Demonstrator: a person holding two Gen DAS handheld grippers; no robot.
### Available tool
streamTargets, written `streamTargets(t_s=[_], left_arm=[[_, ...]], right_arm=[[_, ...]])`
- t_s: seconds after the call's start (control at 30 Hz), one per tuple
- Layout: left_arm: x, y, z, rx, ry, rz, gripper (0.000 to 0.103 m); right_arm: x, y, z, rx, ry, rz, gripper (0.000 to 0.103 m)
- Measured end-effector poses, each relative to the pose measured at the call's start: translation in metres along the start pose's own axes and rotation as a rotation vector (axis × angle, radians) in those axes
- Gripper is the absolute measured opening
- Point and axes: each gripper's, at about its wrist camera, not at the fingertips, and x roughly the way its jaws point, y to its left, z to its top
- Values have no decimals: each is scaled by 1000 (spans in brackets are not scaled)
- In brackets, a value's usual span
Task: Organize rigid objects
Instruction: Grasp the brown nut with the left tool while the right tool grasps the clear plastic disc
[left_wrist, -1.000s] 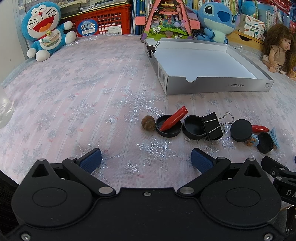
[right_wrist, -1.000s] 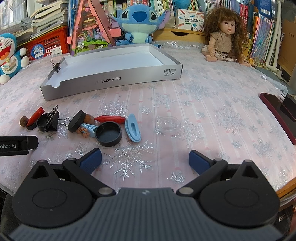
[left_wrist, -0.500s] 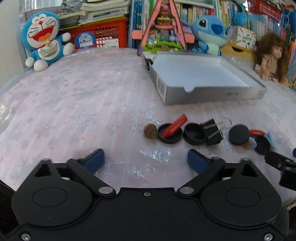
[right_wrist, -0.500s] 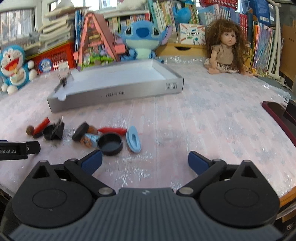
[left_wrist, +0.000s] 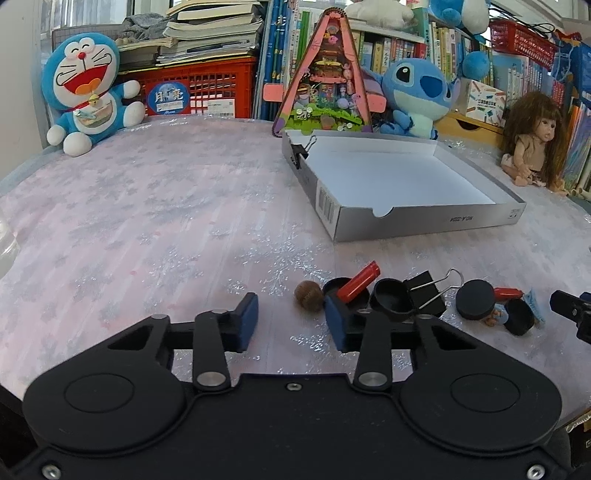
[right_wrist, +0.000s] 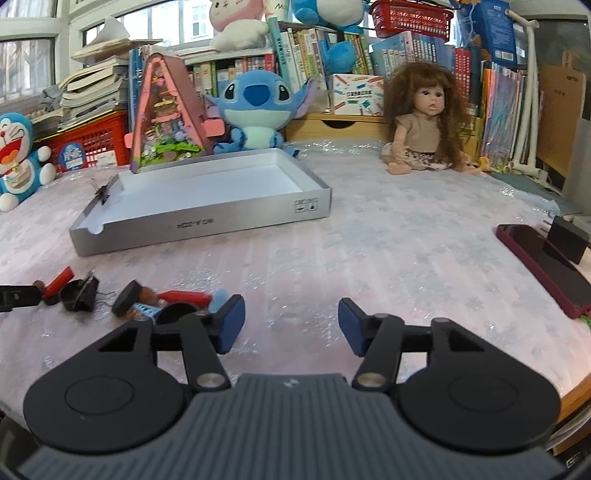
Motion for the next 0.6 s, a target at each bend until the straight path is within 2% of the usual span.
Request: streamTargets(t_s=[0.1, 0.47, 0.6], left_arm=[[2, -2, 1, 14, -4, -5, 32], [9, -4, 2, 17, -22, -22, 29], [12, -6, 1, 28, -24, -27, 25]], right_arm=[[5, -5, 2, 8, 10, -15, 57], [15, -2, 1, 0, 21, -6, 52], [18, -2, 0, 0, 25, -15, 50]])
